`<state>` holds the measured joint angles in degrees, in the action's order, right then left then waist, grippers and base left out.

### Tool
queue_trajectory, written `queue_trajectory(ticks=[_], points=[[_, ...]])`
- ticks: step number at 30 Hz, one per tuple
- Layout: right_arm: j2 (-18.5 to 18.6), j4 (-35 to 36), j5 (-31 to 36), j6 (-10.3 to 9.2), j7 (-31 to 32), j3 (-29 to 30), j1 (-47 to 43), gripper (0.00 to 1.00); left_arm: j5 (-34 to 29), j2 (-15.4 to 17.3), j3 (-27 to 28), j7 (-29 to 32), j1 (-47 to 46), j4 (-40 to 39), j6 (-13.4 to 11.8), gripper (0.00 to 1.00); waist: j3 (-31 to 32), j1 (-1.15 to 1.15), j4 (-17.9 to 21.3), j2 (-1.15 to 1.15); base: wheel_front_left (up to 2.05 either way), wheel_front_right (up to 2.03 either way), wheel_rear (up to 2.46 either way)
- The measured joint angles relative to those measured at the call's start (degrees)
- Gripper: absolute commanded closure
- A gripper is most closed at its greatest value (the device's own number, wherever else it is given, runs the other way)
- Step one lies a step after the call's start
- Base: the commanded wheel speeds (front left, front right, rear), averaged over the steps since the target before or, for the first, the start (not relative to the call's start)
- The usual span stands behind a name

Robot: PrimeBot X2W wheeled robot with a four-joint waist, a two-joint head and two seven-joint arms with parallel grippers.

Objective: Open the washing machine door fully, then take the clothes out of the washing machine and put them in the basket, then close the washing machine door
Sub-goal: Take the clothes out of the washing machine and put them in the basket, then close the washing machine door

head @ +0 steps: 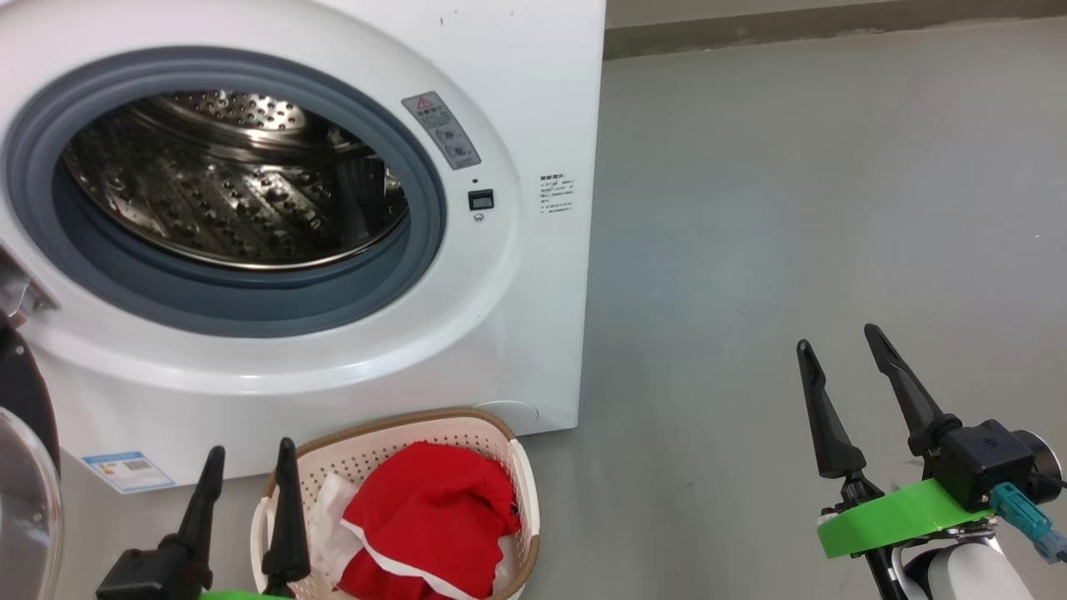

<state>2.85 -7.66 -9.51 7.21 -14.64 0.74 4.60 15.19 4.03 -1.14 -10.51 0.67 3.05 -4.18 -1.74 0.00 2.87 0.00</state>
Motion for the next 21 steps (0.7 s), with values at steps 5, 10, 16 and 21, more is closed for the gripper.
queue_trajectory(ticks=[5,10,16,21], points=[[-0.02,0.02,-0.03,0.0,0.0,-0.04,-0.01,0.0,0.01,0.24,0.07,0.86,0.71,-1.1,-0.4,0.0,0.78,0.0,0.73,0.0,0.0,0.0,0.0],[-0.02,0.03,-0.09,0.0,0.0,-0.2,-0.08,0.0,0.0,0.59,0.05,0.93,1.14,-2.21,-0.9,0.0,0.89,0.0,1.0,0.0,0.0,0.0,0.0],[-0.04,0.04,-0.09,0.0,0.0,-0.18,-0.91,0.0,-0.19,0.63,-0.12,1.43,1.75,-2.85,-1.93,0.0,0.54,0.0,0.65,0.0,-0.24,0.24,0.0],[-0.07,0.03,-0.1,0.0,0.0,-0.16,-0.91,0.0,-0.19,0.64,-0.52,1.88,1.75,-3.23,-2.38,0.0,0.2,0.0,0.14,0.0,-0.94,0.94,0.0]])
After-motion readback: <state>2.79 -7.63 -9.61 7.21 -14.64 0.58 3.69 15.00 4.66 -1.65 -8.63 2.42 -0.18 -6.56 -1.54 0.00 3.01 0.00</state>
